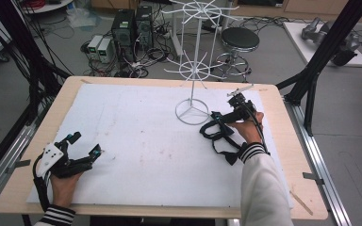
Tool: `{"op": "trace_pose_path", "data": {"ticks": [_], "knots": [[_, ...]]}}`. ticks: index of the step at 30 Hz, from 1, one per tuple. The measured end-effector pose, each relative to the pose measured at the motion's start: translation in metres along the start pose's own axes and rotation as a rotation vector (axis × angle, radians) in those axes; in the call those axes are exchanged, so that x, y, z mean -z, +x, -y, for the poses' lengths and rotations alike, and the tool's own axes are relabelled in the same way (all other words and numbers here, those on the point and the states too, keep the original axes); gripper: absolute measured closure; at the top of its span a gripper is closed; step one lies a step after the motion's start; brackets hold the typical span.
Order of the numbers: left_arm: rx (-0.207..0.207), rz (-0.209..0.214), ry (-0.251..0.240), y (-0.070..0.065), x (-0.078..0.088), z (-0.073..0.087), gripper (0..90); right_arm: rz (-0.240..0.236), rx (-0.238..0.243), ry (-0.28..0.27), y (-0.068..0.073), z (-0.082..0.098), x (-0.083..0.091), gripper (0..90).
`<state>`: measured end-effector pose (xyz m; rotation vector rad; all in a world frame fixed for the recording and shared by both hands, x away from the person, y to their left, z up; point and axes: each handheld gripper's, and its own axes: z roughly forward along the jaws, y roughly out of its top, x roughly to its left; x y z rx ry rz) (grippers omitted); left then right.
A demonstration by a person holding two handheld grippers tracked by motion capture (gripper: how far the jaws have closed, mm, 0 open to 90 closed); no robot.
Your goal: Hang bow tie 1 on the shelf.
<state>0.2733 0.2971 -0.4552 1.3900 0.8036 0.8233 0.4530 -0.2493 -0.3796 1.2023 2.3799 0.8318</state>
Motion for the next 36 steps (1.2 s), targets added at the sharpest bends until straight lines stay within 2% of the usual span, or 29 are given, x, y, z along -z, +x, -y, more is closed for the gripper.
{"op": "trace_pose_path", "data": {"ticks": [1, 4, 13, 16, 24, 26, 29, 31, 34, 36], "knots": [[0.004, -0.001, -0.002, 0.000, 0.000, 0.000, 11.2, -0.017, 0.008, 0.014, 0.001, 0.000, -0.004, 17.1], [0.005, -0.001, -0.003, 0.000, 0.000, 0.000, 11.1, -0.009, 0.015, 0.032, 0.002, 0.000, -0.008, 17.1], [0.004, -0.001, -0.003, 0.000, 0.000, 0.000, 11.1, -0.032, 0.006, 0.084, 0.002, 0.003, -0.020, 17.8], [0.004, 0.000, -0.002, 0.000, 0.000, 0.000, 11.1, -0.035, -0.004, 0.111, 0.001, 0.005, -0.025, 24.7], [0.004, -0.002, -0.002, 0.000, 0.000, 0.000, 11.1, -0.047, -0.011, 0.139, 0.000, 0.007, -0.032, 28.4], [0.003, -0.001, 0.000, 0.000, 0.000, 0.000, 11.1, -0.054, -0.014, 0.149, 0.000, 0.007, -0.034, 31.6], [0.004, 0.000, 0.000, 0.000, 0.000, 0.000, 11.1, -0.047, -0.020, 0.163, -0.001, 0.008, -0.036, 36.4], [0.004, 0.000, -0.001, 0.000, 0.000, 0.000, 11.1, -0.022, -0.016, 0.168, -0.002, 0.008, -0.037, 42.4], [0.005, 0.000, -0.002, 0.000, 0.000, 0.000, 11.1, -0.022, -0.036, 0.174, -0.002, 0.008, -0.037, 43.7], [0.004, 0.000, -0.002, 0.000, 0.000, 0.000, 11.1, -0.006, -0.022, 0.178, -0.003, 0.009, -0.039, 45.6]]}}
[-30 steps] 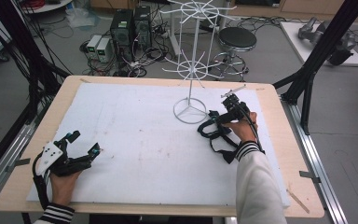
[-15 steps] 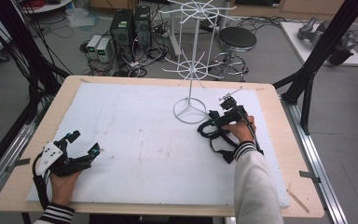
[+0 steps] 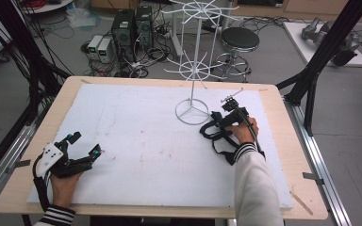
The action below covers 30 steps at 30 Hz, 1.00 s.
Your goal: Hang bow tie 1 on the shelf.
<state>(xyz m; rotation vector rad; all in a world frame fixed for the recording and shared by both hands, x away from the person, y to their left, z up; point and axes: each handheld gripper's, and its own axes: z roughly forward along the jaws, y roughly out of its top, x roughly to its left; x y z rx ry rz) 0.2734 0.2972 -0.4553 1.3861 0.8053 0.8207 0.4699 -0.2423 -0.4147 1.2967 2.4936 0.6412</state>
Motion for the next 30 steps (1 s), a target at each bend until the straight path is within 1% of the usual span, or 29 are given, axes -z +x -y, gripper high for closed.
{"op": "trace_pose_path", "data": {"ticks": [6, 9, 10, 11, 13, 14, 17, 18, 20, 26, 30], "knots": [[0.000, 0.000, 0.000, 0.000, 0.000, 0.000, 11.1, -0.016, -0.014, 0.008, 0.001, 0.000, -0.002, 47.3], [0.000, 0.001, 0.000, 0.000, 0.000, 0.000, 11.1, -0.019, -0.003, 0.014, 0.002, 0.000, -0.005, 50.2], [0.001, 0.000, -0.001, 0.000, 0.000, 0.000, 11.1, -0.018, -0.008, 0.018, 0.002, 0.000, -0.006, 52.0], [0.000, 0.001, 0.001, 0.000, 0.000, 0.000, 11.1, -0.019, -0.004, 0.019, 0.003, 0.000, -0.006, 56.5], [0.000, 0.001, 0.000, 0.000, 0.000, 0.000, 11.1, -0.009, 0.009, 0.019, 0.005, -0.001, -0.006, 61.7], [0.000, 0.002, 0.001, 0.000, 0.000, 0.000, 11.1, -0.009, 0.009, 0.019, 0.005, -0.001, -0.006, 61.7], [0.000, 0.002, 0.001, 0.000, 0.000, 0.000, 11.1, -0.010, 0.011, 0.022, 0.007, -0.001, -0.007, 67.8], [0.000, 0.001, -0.001, 0.000, 0.000, 0.000, 11.1, -0.006, 0.024, 0.016, 0.007, -0.001, -0.007, 68.9], [0.000, 0.002, 0.000, 0.000, 0.000, 0.000, 11.1, -0.015, 0.009, 0.021, 0.008, -0.001, -0.007, 72.7], [0.000, 0.003, -0.001, 0.000, 0.000, 0.000, 11.1, -0.010, 0.001, 0.025, 0.010, -0.001, -0.006, 74.3], [0.000, 0.003, -0.001, 0.000, 0.000, 0.000, 11.1, -0.013, -0.003, 0.011, 0.009, 0.000, -0.006, 74.6]]}}
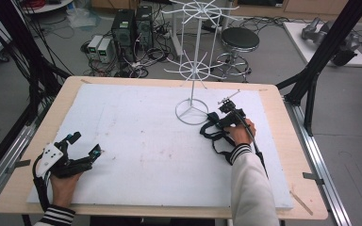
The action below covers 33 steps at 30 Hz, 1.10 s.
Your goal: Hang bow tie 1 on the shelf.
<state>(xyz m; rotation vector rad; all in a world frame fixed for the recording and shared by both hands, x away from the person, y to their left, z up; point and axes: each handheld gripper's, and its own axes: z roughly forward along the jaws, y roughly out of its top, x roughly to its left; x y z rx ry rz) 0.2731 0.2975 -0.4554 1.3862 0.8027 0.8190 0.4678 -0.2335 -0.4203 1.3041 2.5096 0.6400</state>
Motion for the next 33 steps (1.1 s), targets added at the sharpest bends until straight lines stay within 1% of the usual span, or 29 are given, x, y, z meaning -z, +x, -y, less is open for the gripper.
{"op": "trace_pose_path", "data": {"ticks": [1, 3, 4, 5, 6, 10, 13, 14, 15, 16, 17, 19, 21, 24, 26, 27, 28, 29, 31, 33], "knots": [[0.000, 0.000, 0.000, 0.000, 0.000, 0.000, 11.1, 0.001, 0.005, -0.008, 0.000, 0.001, 0.000, 74.5], [0.000, -0.001, -0.001, 0.000, 0.000, 0.000, 11.1, 0.006, -0.003, -0.017, -0.001, 0.002, 0.001, 74.6], [0.000, 0.000, 0.001, 0.000, 0.000, 0.000, 11.2, 0.009, 0.006, -0.021, -0.002, 0.003, 0.001, 74.6], [0.000, 0.000, 0.000, 0.000, 0.000, 0.000, 11.1, 0.009, -0.005, -0.020, -0.001, 0.003, 0.001, 74.6], [-0.001, -0.001, 0.000, 0.000, 0.000, 0.000, 11.2, 0.008, 0.002, -0.023, -0.002, 0.003, 0.002, 74.6], [-0.002, -0.001, 0.000, 0.000, 0.000, 0.000, 11.1, 0.010, -0.002, -0.028, -0.001, 0.003, 0.004, 74.7], [-0.003, -0.001, 0.000, 0.000, 0.000, 0.000, 11.1, 0.011, 0.006, -0.037, 0.001, 0.002, 0.005, 74.9], [-0.005, 0.000, 0.000, 0.000, 0.000, 0.000, 11.2, 0.011, -0.001, -0.045, 0.001, 0.002, 0.006, 75.0], [-0.004, -0.002, -0.001, 0.000, 0.000, 0.000, 11.2, 0.011, -0.001, -0.045, 0.001, 0.002, 0.006, 75.0], [-0.002, -0.001, 0.000, 0.000, 0.000, 0.000, 11.2, 0.006, 0.004, -0.064, 0.000, 0.002, 0.007, 75.0], [-0.004, 0.000, 0.000, 0.000, 0.000, 0.000, 11.2, 0.006, 0.004, -0.064, 0.000, 0.002, 0.007, 75.0], [-0.002, -0.001, 0.000, 0.000, 0.000, 0.000, 11.2, -0.003, -0.018, -0.094, 0.000, 0.003, 0.008, 75.1], [-0.002, -0.001, 0.000, 0.000, 0.000, 0.000, 11.2, -0.006, -0.020, -0.135, 0.000, 0.005, 0.010, 75.1], [-0.003, -0.001, 0.000, 0.000, 0.000, 0.000, 11.2, -0.023, -0.037, -0.168, -0.002, 0.007, 0.011, 75.0], [-0.004, 0.000, 0.000, 0.000, 0.000, 0.000, 11.1, -0.024, -0.036, -0.188, -0.002, 0.008, 0.013, 75.0], [-0.004, -0.001, 0.000, 0.000, 0.000, 0.000, 11.2, -0.022, -0.037, -0.221, -0.003, 0.007, 0.017, 75.1], [-0.004, -0.001, -0.002, 0.000, 0.000, 0.000, 11.2, -0.022, -0.037, -0.221, -0.003, 0.007, 0.017, 75.1], [-0.004, -0.001, -0.001, 0.000, 0.000, 0.000, 11.1, -0.023, -0.042, -0.238, -0.003, 0.007, 0.019, 75.0], [-0.004, -0.001, -0.002, 0.000, 0.000, 0.000, 11.1, -0.028, -0.048, -0.287, -0.003, 0.006, 0.023, 75.0], [-0.006, -0.001, -0.001, 0.000, 0.000, 0.000, 11.1, -0.029, -0.065, -0.341, -0.003, 0.006, 0.027, 75.0]]}}
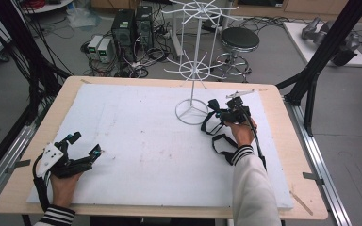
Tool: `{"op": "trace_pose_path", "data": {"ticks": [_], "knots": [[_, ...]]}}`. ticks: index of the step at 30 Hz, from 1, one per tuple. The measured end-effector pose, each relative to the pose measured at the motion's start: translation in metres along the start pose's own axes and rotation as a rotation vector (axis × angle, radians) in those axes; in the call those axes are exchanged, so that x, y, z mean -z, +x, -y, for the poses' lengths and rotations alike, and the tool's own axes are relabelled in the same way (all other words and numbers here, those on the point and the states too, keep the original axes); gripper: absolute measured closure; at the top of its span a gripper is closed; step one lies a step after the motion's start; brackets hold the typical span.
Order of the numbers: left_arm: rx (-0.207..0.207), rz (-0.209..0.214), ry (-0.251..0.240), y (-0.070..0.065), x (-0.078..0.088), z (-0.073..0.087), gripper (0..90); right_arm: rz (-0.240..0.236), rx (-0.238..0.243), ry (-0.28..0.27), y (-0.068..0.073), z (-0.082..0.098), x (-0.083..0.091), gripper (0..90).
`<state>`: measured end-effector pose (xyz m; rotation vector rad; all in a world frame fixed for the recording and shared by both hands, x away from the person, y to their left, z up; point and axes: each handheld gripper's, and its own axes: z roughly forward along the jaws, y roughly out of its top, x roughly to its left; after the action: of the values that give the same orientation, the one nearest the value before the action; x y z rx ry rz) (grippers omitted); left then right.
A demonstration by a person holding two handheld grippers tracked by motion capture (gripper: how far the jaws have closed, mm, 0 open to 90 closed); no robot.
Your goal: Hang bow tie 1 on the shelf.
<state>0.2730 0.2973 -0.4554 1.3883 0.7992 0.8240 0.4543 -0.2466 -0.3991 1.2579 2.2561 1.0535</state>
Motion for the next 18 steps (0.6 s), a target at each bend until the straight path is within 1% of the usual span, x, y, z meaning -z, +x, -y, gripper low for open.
{"op": "trace_pose_path", "data": {"ticks": [3, 6, 7, 8, 9, 10, 12, 13, 14, 16, 18], "knots": [[0.000, 0.001, 0.001, 0.000, 0.000, 0.000, 11.2, -0.003, -0.023, -0.059, 0.000, -0.002, 0.006, 75.0], [0.000, 0.001, 0.001, 0.000, 0.000, 0.000, 11.1, 0.008, -0.014, -0.089, 0.000, -0.004, 0.010, 75.0], [0.000, 0.000, -0.001, 0.000, 0.000, 0.000, 11.1, 0.004, -0.012, -0.101, 0.000, -0.004, 0.011, 75.0], [0.000, 0.000, 0.000, 0.000, 0.000, 0.000, 11.1, 0.007, -0.018, -0.119, 0.000, -0.005, 0.014, 75.0], [0.000, -0.001, 0.000, 0.000, 0.000, 0.000, 11.1, 0.007, -0.018, -0.119, 0.000, -0.005, 0.014, 75.0], [0.000, -0.001, -0.001, 0.000, 0.000, 0.000, 11.1, 0.015, -0.001, -0.138, 0.001, -0.006, 0.017, 75.0], [0.001, 0.000, -0.002, 0.000, 0.000, 0.000, 11.2, 0.021, -0.002, -0.146, 0.002, -0.007, 0.018, 74.9], [0.003, 0.000, -0.002, -0.001, 0.000, 0.000, 11.2, 0.030, 0.010, -0.169, 0.002, -0.008, 0.021, 74.9], [-0.001, 0.000, 0.000, 0.000, 0.000, 0.000, 11.2, 0.030, 0.010, -0.169, 0.002, -0.008, 0.021, 74.9], [-0.001, -0.001, 0.000, 0.000, 0.000, 0.000, 11.2, 0.021, 0.005, -0.195, 0.001, -0.009, 0.024, 74.9], [-0.001, -0.001, -0.001, 0.000, 0.000, 0.000, 11.1, 0.024, -0.003, -0.207, 0.001, -0.009, 0.026, 74.9]]}}
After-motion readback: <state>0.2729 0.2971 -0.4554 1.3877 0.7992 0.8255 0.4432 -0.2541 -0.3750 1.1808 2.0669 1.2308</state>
